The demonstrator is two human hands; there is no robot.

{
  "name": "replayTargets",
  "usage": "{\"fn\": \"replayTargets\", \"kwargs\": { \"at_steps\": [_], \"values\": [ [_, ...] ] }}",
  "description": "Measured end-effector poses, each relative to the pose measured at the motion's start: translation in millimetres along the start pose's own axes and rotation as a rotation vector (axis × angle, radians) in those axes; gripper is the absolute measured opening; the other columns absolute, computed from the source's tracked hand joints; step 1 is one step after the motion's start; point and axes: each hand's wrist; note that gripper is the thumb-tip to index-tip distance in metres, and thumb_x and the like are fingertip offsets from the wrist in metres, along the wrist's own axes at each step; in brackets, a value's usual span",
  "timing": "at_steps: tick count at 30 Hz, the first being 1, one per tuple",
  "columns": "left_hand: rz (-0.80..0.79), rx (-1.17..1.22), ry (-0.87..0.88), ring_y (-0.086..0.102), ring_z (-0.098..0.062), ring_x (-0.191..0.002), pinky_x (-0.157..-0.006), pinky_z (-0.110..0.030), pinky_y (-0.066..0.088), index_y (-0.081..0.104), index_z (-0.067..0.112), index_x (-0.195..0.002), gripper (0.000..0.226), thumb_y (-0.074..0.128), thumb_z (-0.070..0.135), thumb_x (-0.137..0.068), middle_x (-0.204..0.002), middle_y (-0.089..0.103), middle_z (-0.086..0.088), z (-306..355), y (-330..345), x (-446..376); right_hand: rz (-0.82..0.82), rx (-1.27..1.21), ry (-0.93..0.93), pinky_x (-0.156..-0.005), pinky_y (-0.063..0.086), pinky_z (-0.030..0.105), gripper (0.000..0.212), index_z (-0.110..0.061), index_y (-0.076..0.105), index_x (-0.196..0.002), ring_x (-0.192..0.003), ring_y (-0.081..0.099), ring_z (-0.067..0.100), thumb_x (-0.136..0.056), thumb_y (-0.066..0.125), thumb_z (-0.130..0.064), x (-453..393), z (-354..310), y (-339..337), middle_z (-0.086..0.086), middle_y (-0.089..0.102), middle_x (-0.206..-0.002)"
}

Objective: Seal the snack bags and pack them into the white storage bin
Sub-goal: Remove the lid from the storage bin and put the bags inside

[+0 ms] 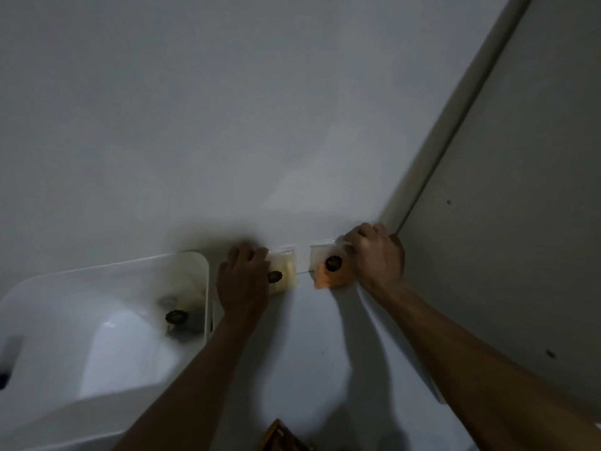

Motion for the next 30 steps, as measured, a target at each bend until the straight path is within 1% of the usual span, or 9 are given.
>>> {"fn": "replayTargets", "kwargs": {
  "at_steps": [2,5,11,17,19,21,24,27,30],
  "values": [
    [0.01,0.002,0.011,0.06,-0.036,-0.094,-0.065,-0.04,0.048,0.069,0.014,-0.088,0.028,0.05,0.031,-0.078,-0.094,0.064,-0.009,-0.4,2.4,-2.1,0.031,-0.008,-0.037,-0.059,0.047,0.035,0.008,-0.02,0.074,-0.077,-0.075,0.063,0.03,-0.07,0.071,-0.023,-1.6,1.4,2.5,0.002,0.068,-0.08],
    [0.025,-0.038,0.011,0.06,-0.036,-0.091,-0.062,-0.04,0.047,0.068,0.012,-0.081,0.014,0.067,0.022,-0.071,-0.092,0.064,-0.01,0.3,5.5,-7.8,0.03,0.008,-0.077,-0.057,0.045,0.034,0.012,-0.021,0.074,-0.075,-0.074,0.062,0.029,-0.069,0.064,-0.025,-4.3,4.3,6.7,0.002,0.066,-0.078],
    [0.01,-0.122,0.034,0.058,-0.035,-0.087,-0.06,-0.039,0.042,0.062,0.012,-0.071,0.011,0.073,0.015,-0.07,-0.087,0.06,-0.009,0.6,10.4,-11.7,0.003,0.027,-0.094,-0.058,0.045,0.034,0.006,-0.019,0.074,-0.077,-0.078,0.062,0.03,-0.071,0.073,-0.022,-5.8,7.6,15.0,0.002,0.065,-0.08],
    [0.03,-0.079,0.051,0.056,-0.035,-0.089,-0.064,-0.041,0.041,0.066,0.013,-0.071,0.025,0.049,0.031,-0.075,-0.088,0.061,-0.009,1.8,-5.1,-3.6,-0.016,0.007,-0.133,-0.062,0.044,0.036,0.007,-0.015,0.07,-0.08,-0.086,0.058,0.031,-0.077,0.072,-0.021,-2.7,7.7,-1.4,0.003,0.065,-0.091],
    [0.019,-0.044,0.076,0.056,-0.032,-0.088,-0.067,-0.04,0.038,0.066,0.017,-0.073,0.016,0.057,0.03,-0.076,-0.086,0.064,-0.004,1.9,-12.8,3.2,-0.067,0.043,-0.175,-0.064,0.045,0.037,0.008,-0.018,0.068,-0.08,-0.088,0.058,0.031,-0.079,0.067,-0.026,0.2,8.9,-10.4,0.001,0.069,-0.088],
    [0.008,-0.002,0.104,0.058,-0.03,-0.084,-0.067,-0.039,0.038,0.064,0.018,-0.073,0.008,0.069,0.024,-0.076,-0.079,0.067,-0.002,3.8,-22.2,7.8,-0.142,0.072,-0.219,-0.069,0.045,0.038,0.02,-0.02,0.065,-0.08,-0.089,0.059,0.03,-0.081,0.055,-0.037,2.3,7.5,-25.2,0.001,0.07,-0.082],
    [0.028,-0.016,0.114,0.058,-0.028,-0.076,-0.067,-0.037,0.035,0.063,0.018,-0.074,0.01,0.069,0.022,-0.081,-0.07,0.066,-0.002,7.5,-39.4,11.1,-0.175,0.055,-0.23,-0.075,0.044,0.04,0.033,-0.019,0.063,-0.088,-0.095,0.059,0.029,-0.083,0.043,-0.045,4.3,1.3,-52.8,0.002,0.072,-0.088],
    [0.097,0.024,0.151,0.054,-0.026,-0.072,-0.068,-0.037,0.034,0.063,0.018,-0.075,0.013,0.062,0.024,-0.086,-0.068,0.065,0.0,7.9,-66.2,10.6,-0.134,0.044,-0.248,-0.079,0.042,0.04,0.024,-0.019,0.06,-0.112,-0.107,0.056,0.028,-0.093,0.052,-0.033,4.5,-8.0,-80.0,0.003,0.072,-0.103],
    [0.099,0.022,0.13,0.055,-0.022,-0.083,-0.076,-0.038,0.036,0.068,0.023,-0.088,0.008,0.061,0.026,-0.092,-0.079,0.069,0.003,7.3,-106.1,12.3,-0.126,0.096,-0.282,-0.084,0.045,0.041,0.03,-0.019,0.057,-0.126,-0.115,0.053,0.026,-0.097,0.056,-0.025,0.7,-22.0,-114.6,0.003,0.07,-0.114]
  ]
}}
Point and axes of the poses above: each hand's wrist, its own x-axis away from the middle knuckle, its own y-axis out of the palm, z = x × y
